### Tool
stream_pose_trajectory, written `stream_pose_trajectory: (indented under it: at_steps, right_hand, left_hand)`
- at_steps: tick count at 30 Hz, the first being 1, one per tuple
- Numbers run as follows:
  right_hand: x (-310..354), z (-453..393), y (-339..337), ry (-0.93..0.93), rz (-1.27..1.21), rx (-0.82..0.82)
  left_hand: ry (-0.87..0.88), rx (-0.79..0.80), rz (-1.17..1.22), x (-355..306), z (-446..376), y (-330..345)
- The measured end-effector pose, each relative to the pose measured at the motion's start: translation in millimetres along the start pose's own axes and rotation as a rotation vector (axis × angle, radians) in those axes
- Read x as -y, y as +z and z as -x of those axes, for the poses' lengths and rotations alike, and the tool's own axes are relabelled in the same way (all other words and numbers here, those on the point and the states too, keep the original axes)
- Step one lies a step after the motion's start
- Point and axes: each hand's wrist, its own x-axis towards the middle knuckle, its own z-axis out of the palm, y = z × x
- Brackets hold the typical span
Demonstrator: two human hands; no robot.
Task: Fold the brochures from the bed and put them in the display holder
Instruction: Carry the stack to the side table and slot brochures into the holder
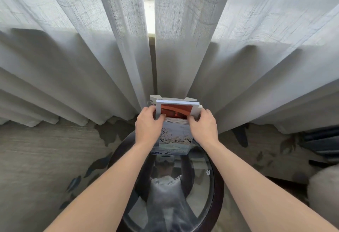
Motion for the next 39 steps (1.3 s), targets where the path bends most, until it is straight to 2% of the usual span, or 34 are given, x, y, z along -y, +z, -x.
stream_pose_trajectory:
  at_steps: [8, 13, 21, 25, 28, 32, 39]
  right_hand:
    - [-1.6, 4.1, 1.9, 0.001, -0.104, 0.009]
    - [-1.2, 10.7, 1.7, 0.005, -0.179, -0.04]
    - [2.4, 19.6, 2.9, -0.033, -0.121, -0.145]
    - [-1.1, 21.2, -2.5, -0.03, -0.114, -0.128]
    - [0.7, 22.0, -5.0, 0.004, -0.141, -0.104]
    - [4.3, 26.3, -7.3, 0.085, -0.235, -0.161]
    - [2.9, 37.9, -5.8, -0.068, -0.04, -0.179]
  left_hand:
    - [-0.117, -0.015, 0.064, -2.2, 4.5, 3.1]
    - [-0.133, -0.096, 0.093, -6.5, 14.0, 4.2]
    - [-0.165, -0.079, 0.103, -18.4, 24.1, 11.0]
    - [-0.146, -0.075, 0.091, -18.8, 23.9, 12.7]
    - [-0.164, -0.061, 0.106, -17.3, 22.7, 13.8]
    - [-0.202, -0.114, 0.153, -19.0, 25.8, 13.3]
    - [-0.197, -0.13, 0.205, -22.1, 38.3, 17.1]
